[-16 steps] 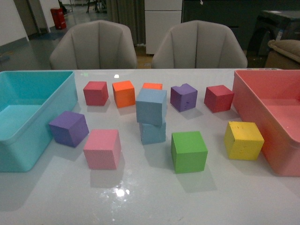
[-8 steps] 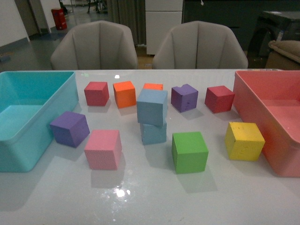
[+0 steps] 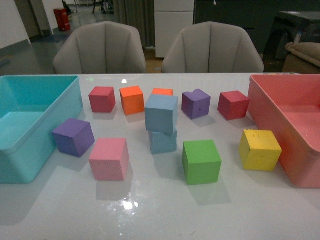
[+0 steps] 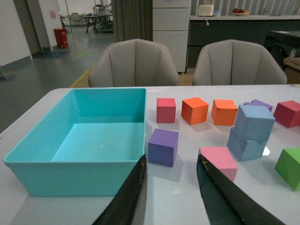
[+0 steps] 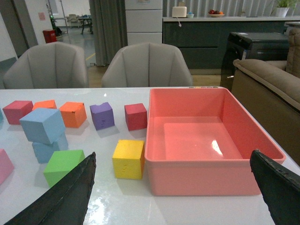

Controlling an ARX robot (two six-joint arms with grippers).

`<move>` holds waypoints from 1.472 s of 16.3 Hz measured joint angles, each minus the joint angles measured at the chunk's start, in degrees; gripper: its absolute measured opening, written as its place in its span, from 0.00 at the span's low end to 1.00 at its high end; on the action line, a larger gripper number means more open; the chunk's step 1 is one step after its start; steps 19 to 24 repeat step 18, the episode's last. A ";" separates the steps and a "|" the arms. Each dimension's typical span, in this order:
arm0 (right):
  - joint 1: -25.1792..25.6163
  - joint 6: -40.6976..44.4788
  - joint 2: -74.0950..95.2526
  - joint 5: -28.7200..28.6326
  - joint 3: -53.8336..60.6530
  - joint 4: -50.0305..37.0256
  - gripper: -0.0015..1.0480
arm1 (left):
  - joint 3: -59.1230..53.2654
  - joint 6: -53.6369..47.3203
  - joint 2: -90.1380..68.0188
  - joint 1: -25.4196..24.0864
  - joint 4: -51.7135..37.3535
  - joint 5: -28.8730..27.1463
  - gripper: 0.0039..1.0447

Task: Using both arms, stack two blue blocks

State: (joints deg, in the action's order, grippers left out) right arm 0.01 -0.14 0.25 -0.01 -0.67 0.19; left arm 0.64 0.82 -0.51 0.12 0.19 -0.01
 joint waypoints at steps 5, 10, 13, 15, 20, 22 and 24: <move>0.00 0.00 0.00 0.00 0.00 0.00 0.94 | 0.00 0.00 0.00 0.00 0.00 0.00 0.84; 0.00 0.00 0.00 0.00 0.00 0.00 0.94 | 0.00 -0.09 0.00 0.00 0.00 0.00 0.94; 0.00 0.00 0.00 0.00 0.00 0.00 0.94 | 0.00 -0.09 0.00 0.00 0.00 0.00 0.94; 0.00 0.00 0.00 -0.02 0.00 0.00 0.94 | 0.00 -0.09 0.00 0.00 0.02 0.00 0.94; 0.00 0.00 0.00 0.00 0.00 0.00 0.94 | 0.00 -0.09 0.00 0.00 0.00 0.00 0.94; 0.00 0.00 0.00 0.00 0.00 0.00 0.94 | 0.00 -0.09 0.00 0.00 0.00 0.00 0.94; 0.00 0.00 0.00 0.00 0.00 0.00 0.94 | 0.00 -0.09 0.00 0.00 0.00 0.00 0.94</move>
